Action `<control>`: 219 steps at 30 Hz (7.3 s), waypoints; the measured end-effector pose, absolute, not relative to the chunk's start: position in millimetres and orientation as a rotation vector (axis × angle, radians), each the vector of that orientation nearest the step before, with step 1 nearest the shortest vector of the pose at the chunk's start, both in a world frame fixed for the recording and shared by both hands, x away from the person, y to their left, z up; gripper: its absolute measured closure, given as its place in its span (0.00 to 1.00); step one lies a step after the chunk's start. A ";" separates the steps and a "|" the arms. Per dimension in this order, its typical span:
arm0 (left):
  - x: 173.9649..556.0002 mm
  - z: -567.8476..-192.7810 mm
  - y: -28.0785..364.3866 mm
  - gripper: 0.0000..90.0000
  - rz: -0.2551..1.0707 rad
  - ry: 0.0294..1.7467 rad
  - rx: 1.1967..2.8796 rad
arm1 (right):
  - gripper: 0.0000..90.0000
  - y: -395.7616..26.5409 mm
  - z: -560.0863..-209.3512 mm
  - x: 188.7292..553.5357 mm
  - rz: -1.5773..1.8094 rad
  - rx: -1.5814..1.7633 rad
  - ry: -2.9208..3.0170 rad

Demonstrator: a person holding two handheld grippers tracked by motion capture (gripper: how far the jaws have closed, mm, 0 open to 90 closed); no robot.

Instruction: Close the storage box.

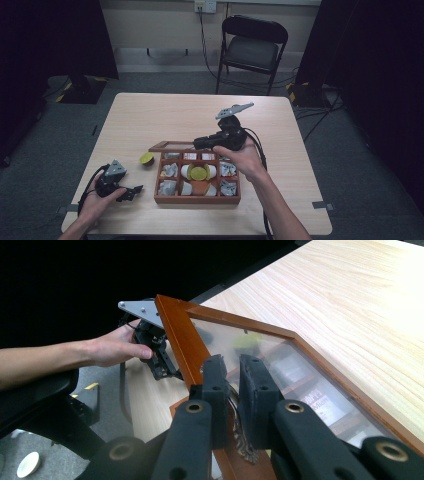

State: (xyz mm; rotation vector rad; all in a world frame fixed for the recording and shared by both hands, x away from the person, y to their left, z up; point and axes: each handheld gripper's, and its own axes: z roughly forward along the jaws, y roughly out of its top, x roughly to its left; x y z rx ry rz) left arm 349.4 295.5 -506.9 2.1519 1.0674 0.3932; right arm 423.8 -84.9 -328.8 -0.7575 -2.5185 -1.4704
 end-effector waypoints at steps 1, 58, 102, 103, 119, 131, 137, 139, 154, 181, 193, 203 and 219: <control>349.9 -508.5 297.1 0.07 0.410 1.056 2.146 | 0.91 -84.7 -329.1 422.6 -1.470 -0.757 -2.524; 361.1 -510.3 305.0 0.00 0.411 1.087 2.136 | 0.91 -77.9 -354.9 382.4 -1.392 -0.665 -2.690; 361.0 -510.5 304.8 0.00 0.412 1.089 2.134 | 0.91 -74.7 -391.8 358.0 -1.315 -0.640 -2.762; 361.0 -510.5 304.8 0.00 0.412 1.089 2.134 | 0.91 -74.6 -392.8 357.7 -1.308 -0.639 -2.764; 361.0 -510.5 304.8 0.00 0.413 1.089 2.134 | 0.91 -70.0 -423.7 352.6 -1.213 -0.645 -2.773; 361.0 -510.8 304.7 0.00 0.415 1.089 2.131 | 0.91 -69.7 -434.2 352.5 -1.212 -0.649 -2.752; 361.0 -510.8 304.8 0.00 0.414 1.089 2.132 | 0.85 -71.3 -433.6 351.0 -1.239 -0.663 -2.741; 361.0 -510.7 304.7 0.00 0.414 1.089 2.132 | 0.83 -72.3 -432.7 350.8 -1.249 -0.663 -2.733; 361.1 -510.7 304.8 0.00 0.415 1.089 2.133 | 0.63 -115.2 -423.3 353.4 -1.422 -0.889 -2.670; 361.1 -510.7 304.7 0.00 0.416 1.090 2.132 | 0.27 -229.0 -427.7 365.2 -1.473 -1.515 -2.594; 361.9 -510.9 305.0 0.00 0.419 1.106 2.124 | 0.19 -280.7 -453.9 372.2 -1.323 -1.825 -2.545; 361.9 -510.9 304.9 0.00 0.419 1.106 2.124 | 0.19 -295.6 -478.6 378.8 -1.072 -2.001 -2.627; 361.5 -510.8 303.7 0.00 0.439 1.121 2.119 | 0.09 -293.6 -501.9 372.2 -1.108 -2.198 -2.692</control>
